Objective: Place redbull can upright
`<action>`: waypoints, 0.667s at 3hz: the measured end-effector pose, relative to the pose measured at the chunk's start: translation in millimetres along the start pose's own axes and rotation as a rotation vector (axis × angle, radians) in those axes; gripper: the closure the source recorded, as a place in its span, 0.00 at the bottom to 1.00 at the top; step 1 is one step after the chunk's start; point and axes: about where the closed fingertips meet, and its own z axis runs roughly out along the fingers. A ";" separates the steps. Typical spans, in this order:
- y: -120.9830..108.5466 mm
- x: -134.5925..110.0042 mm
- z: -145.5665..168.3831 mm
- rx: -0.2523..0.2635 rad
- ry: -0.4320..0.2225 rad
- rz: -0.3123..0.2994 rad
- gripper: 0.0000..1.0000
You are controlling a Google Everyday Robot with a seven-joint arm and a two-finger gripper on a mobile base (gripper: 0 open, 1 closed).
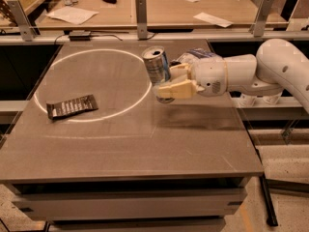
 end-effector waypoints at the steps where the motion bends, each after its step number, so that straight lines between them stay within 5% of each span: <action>1: 5.2 18.0 -8.1 0.004 0.048 -0.005 1.00; 2: 9.2 36.2 -16.2 0.009 0.053 0.014 1.00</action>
Offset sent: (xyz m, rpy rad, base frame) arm -0.0167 -0.0409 -0.0521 -0.0546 0.0399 -0.0338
